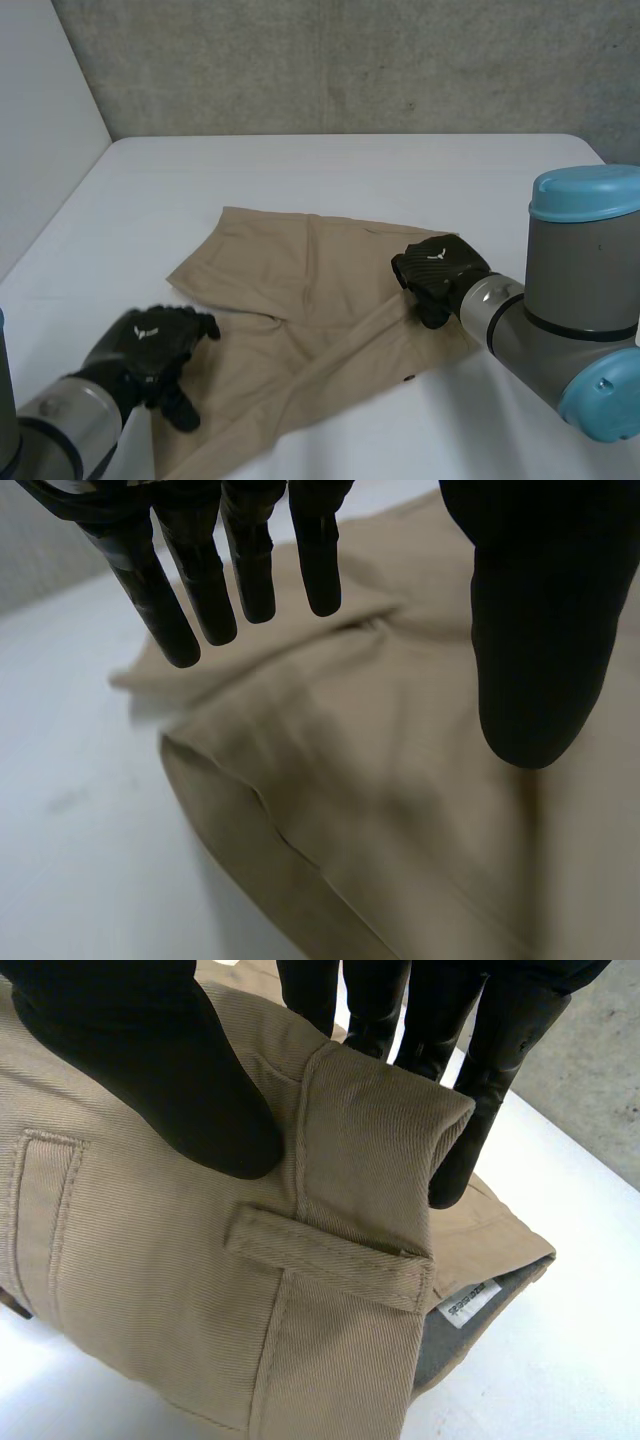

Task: Fold the shorts.

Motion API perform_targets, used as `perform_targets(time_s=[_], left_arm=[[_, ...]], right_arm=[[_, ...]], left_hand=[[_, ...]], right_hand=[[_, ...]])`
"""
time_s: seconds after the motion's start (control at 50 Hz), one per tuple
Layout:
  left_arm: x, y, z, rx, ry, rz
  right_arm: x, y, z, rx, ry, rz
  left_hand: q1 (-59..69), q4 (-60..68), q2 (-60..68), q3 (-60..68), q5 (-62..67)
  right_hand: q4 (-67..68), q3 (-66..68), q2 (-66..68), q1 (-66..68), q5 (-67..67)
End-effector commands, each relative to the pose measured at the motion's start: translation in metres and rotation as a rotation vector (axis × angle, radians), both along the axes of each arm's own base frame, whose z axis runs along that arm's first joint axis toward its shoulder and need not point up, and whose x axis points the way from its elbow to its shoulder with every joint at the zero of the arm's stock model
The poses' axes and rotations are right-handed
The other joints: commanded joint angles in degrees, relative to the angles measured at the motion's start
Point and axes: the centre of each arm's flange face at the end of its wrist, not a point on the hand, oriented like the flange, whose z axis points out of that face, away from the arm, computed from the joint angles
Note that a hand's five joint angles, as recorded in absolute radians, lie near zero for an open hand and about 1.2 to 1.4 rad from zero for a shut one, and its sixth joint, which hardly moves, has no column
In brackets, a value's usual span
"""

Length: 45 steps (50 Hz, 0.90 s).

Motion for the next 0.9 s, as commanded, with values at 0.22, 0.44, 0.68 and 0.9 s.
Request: perform_targets(time_s=[0.22,0.44,0.68,0.9], left_arm=[[0.005,0.019,-0.014,0.111,-0.007,0.016],[0.009,0.017,-0.024,0.129,-0.058,0.042],[0.007,0.027,-0.024,0.119,-0.089,0.005],[0.003,0.038,-0.024,0.117,-0.091,-0.031]], right_arm=[[-0.005,0.0,-0.005,-0.005,-0.004,-0.023],[-0.01,0.007,0.001,-0.014,-0.009,-0.026],[-0.023,0.006,0.004,-0.033,-0.016,-0.06],[-0.022,0.007,0.004,-0.039,-0.01,-0.052]], left_hand=[[2.8,3.9,3.5,3.3,4.1],[23.6,24.7,24.4,24.1,24.9],[51.2,52.3,52.0,51.7,52.5],[25.3,26.4,26.1,25.8,26.6]], right_hand=[[11.7,12.2,12.6,24.1,12.6],[11.7,12.2,12.6,24.1,12.6],[11.7,12.2,12.6,24.1,12.6],[11.7,12.2,12.6,24.1,12.6]])
